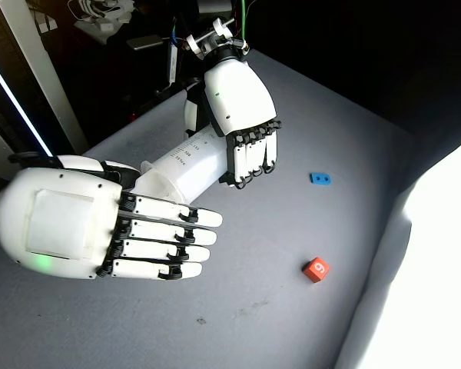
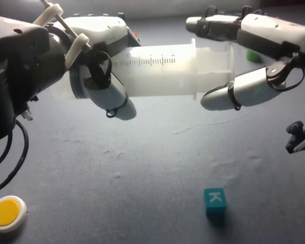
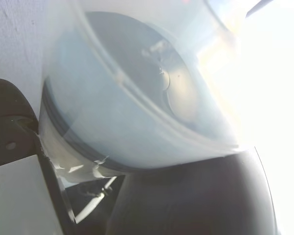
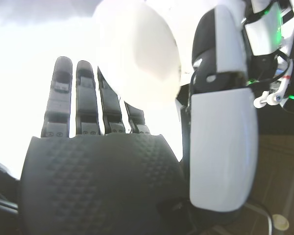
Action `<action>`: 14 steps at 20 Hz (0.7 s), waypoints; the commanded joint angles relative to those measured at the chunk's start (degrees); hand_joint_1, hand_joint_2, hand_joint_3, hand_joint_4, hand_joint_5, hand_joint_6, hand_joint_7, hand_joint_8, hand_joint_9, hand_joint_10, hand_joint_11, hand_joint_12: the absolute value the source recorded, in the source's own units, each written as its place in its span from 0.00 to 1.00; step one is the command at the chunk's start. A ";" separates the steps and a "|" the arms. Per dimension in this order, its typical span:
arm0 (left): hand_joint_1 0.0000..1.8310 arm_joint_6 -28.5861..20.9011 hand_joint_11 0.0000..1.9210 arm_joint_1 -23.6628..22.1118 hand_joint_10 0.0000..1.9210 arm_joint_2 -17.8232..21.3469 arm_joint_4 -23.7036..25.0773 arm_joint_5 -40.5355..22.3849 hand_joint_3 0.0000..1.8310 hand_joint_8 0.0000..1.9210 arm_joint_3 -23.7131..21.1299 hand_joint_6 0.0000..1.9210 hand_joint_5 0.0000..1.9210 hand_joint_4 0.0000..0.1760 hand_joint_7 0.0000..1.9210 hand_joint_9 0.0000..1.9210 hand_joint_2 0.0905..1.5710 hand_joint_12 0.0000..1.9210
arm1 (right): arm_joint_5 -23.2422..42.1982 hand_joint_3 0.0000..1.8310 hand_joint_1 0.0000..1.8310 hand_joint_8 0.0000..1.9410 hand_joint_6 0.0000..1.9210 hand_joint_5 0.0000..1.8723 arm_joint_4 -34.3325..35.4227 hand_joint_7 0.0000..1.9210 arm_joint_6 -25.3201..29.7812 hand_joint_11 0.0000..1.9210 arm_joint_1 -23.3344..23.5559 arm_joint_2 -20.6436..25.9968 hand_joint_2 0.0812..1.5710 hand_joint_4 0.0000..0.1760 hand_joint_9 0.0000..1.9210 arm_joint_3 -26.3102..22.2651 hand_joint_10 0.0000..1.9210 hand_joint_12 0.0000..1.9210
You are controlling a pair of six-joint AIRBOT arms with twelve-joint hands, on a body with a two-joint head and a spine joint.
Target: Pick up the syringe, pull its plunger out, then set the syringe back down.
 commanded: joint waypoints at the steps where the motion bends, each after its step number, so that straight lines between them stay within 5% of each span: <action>1: 0.65 -0.19 0.26 -1.08 0.44 0.38 2.94 -0.30 0.00 0.58 0.31 0.65 0.43 0.09 0.46 0.41 0.73 0.69 | 6.80 0.00 0.60 0.01 0.01 0.25 -0.81 0.30 0.11 0.09 0.52 0.09 0.59 0.00 0.28 0.31 0.02 0.34; 3: 0.64 -0.05 0.25 -1.21 0.40 0.56 2.94 -0.30 0.00 0.60 0.42 0.66 0.43 0.13 0.44 0.42 0.74 0.71 | 7.27 0.00 0.60 0.02 0.02 0.39 -0.81 0.44 0.11 0.13 0.56 -0.17 0.66 0.00 0.40 0.55 0.03 0.41; 4: 0.64 -0.05 0.26 -1.22 0.40 0.66 2.90 -0.30 0.00 0.60 0.42 0.66 0.44 0.11 0.44 0.42 0.74 0.70 | 7.37 0.00 0.65 0.42 0.48 0.43 -0.81 0.51 0.11 0.15 0.77 -0.20 0.73 0.00 0.46 0.55 0.04 0.50; 5: 0.64 -0.05 0.25 -1.23 0.40 0.72 2.87 -0.30 0.00 0.59 0.40 0.66 0.43 0.12 0.45 0.42 0.74 0.70 | 7.59 0.00 0.73 0.52 0.53 0.45 -0.81 0.52 0.11 0.20 1.03 -0.19 0.72 0.00 0.41 0.55 0.56 0.51; 6: 0.65 -0.04 0.25 -1.23 0.40 0.76 2.87 -0.30 0.00 0.60 0.36 0.65 0.44 0.12 0.45 0.42 0.74 0.70 | 7.76 0.00 0.74 0.56 0.53 0.47 -0.82 0.51 0.11 0.23 1.32 -0.18 0.72 0.00 0.40 0.55 0.65 0.51; 9: 0.65 -0.04 0.26 -1.29 0.39 0.77 2.73 -0.30 0.00 0.56 0.26 0.63 0.45 0.10 0.47 0.43 0.72 0.70 | 7.79 0.00 0.75 0.54 0.59 0.46 -0.84 0.52 0.00 0.28 1.84 -0.16 0.71 0.00 0.43 0.54 0.61 0.47; 10: 0.72 -0.04 0.26 -1.34 0.64 0.77 2.73 -0.30 0.00 0.57 0.25 0.64 0.43 0.00 0.46 0.41 0.73 0.71 | 7.80 0.00 0.75 0.53 0.59 0.46 -0.86 0.52 -0.08 0.29 1.89 -0.15 0.71 0.00 0.45 0.54 0.61 0.46; 11: 0.66 -0.04 0.26 -1.42 0.52 0.78 2.73 -0.30 0.00 0.59 0.24 0.64 0.44 0.00 0.45 0.39 0.73 0.70 | 7.82 0.00 0.75 0.55 0.58 0.46 -1.06 0.51 -0.15 0.29 1.90 -0.14 0.71 0.00 0.44 0.54 0.62 0.45; 12: 0.72 -0.04 0.26 -1.50 0.67 0.80 2.73 -0.30 0.00 0.59 0.24 0.64 0.44 0.00 0.44 0.39 0.73 0.69 | 7.97 0.00 0.75 0.55 0.57 0.46 -1.74 0.51 -0.17 0.29 1.87 -0.14 0.71 0.00 0.43 0.52 0.63 0.45; 14: 0.73 0.13 0.25 -1.74 0.72 0.82 2.73 -0.34 0.00 0.59 0.24 0.66 0.43 0.00 0.44 0.38 0.74 0.70 | 8.22 0.00 0.75 0.55 0.57 0.46 -2.31 0.52 -0.31 0.29 1.65 -0.08 0.71 0.00 0.43 0.50 0.62 0.46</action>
